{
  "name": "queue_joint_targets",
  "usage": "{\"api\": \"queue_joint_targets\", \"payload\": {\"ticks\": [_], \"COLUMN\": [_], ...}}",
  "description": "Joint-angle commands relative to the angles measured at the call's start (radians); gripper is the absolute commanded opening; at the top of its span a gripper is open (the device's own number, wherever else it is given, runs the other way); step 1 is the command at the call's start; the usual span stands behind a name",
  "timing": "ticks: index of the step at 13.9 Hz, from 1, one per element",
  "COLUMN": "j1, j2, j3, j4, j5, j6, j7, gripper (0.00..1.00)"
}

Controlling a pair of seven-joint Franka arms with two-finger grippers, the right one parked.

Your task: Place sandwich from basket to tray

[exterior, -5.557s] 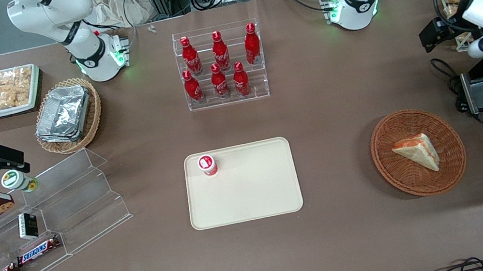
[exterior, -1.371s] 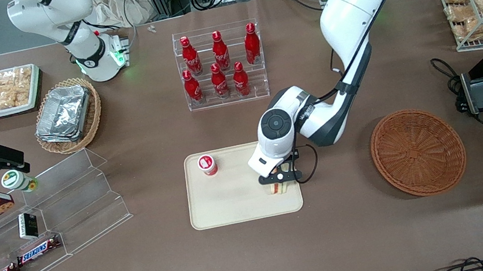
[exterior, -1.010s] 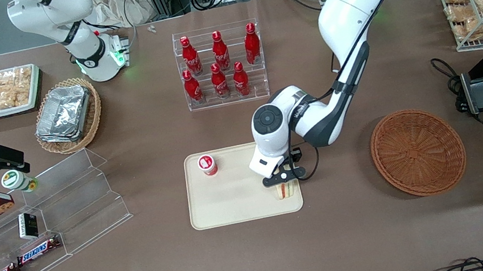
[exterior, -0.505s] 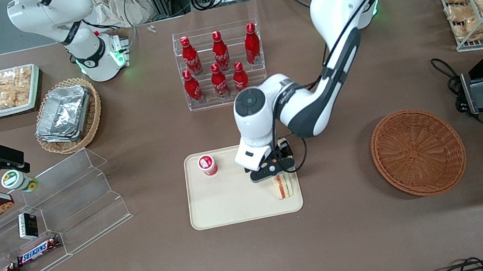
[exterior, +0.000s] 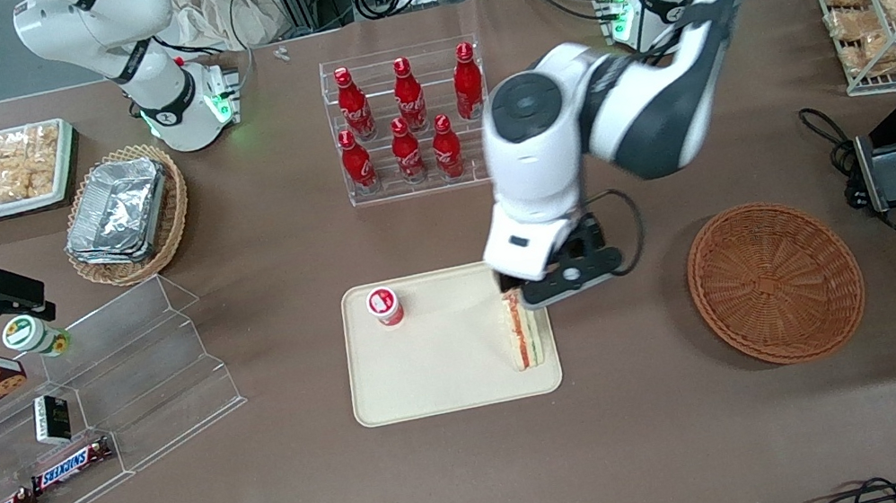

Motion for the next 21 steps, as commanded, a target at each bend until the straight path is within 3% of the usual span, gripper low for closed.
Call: {"api": "queue_joint_targets", "payload": {"ticks": [1,5,6,7,10,12,14,18,21], "j1": [0.091,0.268,0.321,0.332,0.271,0.276,0.283,0.354,0.375], "j2": [-0.091,-0.224,-0.238,-0.27,-0.375,-0.412,-0.415,-0.462,-0.462], "j3": [-0.003,0.002,0.011,0.061,0.297,0.371,0.356,0.212,0.184], "j4": [-0.023,-0.024,-0.021,-0.017,-0.076,-0.107,-0.11,-0.118,-0.109], "j5": [-0.091,-0.258,-0.336,-0.386,-0.366,-0.364,-0.314,-0.309,-0.309], "j6": [-0.104,-0.307,-0.347,-0.393,-0.444,-0.445,-0.447,-0.451,-0.454], "j7": [0.201,0.546,0.605,0.64,0.77,0.901,0.894,0.802,0.799], "gripper": [1.0,1.0,1.0,1.0,1.0,1.0,1.0,1.0,1.0]}}
